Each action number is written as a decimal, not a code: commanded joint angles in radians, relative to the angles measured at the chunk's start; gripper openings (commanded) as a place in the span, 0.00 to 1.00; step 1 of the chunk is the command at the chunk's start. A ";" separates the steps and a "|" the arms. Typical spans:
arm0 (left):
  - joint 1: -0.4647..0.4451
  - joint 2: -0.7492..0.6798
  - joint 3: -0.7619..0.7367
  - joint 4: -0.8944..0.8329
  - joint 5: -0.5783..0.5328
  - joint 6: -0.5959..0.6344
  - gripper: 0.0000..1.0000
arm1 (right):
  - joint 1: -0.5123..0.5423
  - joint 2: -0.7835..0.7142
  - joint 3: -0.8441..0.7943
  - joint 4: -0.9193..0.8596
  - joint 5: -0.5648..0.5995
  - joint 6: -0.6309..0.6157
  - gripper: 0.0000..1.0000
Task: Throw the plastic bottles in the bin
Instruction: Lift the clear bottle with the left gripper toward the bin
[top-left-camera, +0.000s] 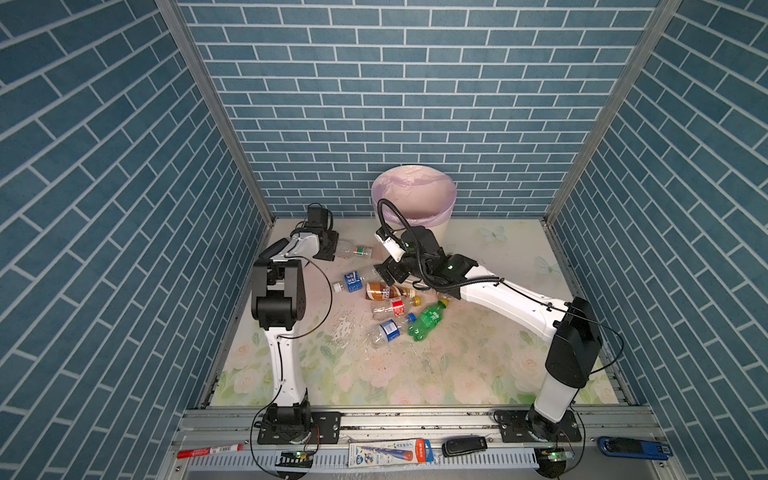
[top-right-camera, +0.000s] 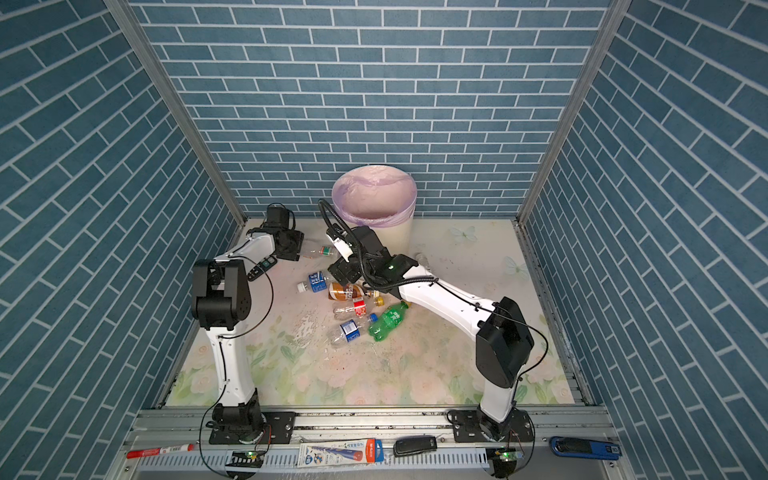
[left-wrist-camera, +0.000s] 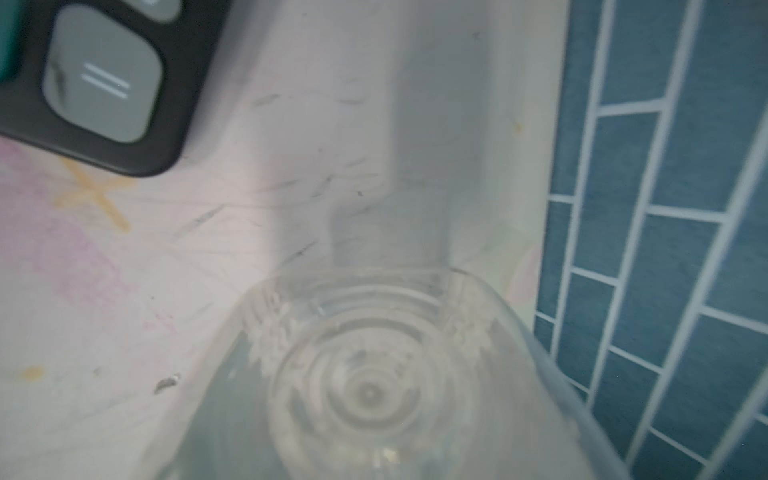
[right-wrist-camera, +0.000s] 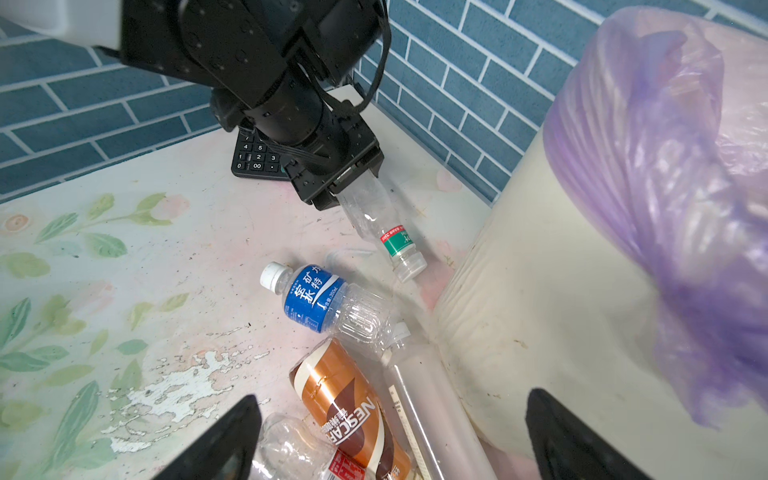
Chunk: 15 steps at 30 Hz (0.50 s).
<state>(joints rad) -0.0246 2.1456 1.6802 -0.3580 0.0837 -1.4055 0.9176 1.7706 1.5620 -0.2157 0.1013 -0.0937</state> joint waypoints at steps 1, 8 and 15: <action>0.005 -0.073 -0.031 0.088 0.017 0.057 0.50 | -0.008 -0.052 -0.025 0.012 -0.002 0.045 0.99; 0.003 -0.211 -0.164 0.226 0.086 0.160 0.51 | -0.011 -0.081 -0.015 -0.004 -0.040 0.082 0.99; -0.011 -0.383 -0.264 0.304 0.160 0.365 0.52 | -0.023 -0.096 0.017 -0.022 -0.114 0.138 0.99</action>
<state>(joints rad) -0.0288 1.8435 1.4338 -0.1173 0.2039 -1.1744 0.9047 1.7123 1.5623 -0.2207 0.0349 -0.0013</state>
